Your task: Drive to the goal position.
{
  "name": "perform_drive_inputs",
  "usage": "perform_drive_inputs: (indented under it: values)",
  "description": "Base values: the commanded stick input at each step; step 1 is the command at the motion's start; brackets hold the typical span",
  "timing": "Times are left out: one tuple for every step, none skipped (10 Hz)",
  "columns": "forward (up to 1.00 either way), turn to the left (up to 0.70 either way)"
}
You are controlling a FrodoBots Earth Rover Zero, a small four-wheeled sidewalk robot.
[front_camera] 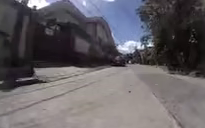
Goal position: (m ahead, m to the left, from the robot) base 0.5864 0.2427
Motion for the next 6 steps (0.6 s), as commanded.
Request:
perform_drive_inputs:
  values:
    - [1.00,0.00]
    - [1.00,0.00]
    - [1.00,0.00]
    - [1.00,0.00]
    - [1.00,0.00]
    - [1.00,0.00]
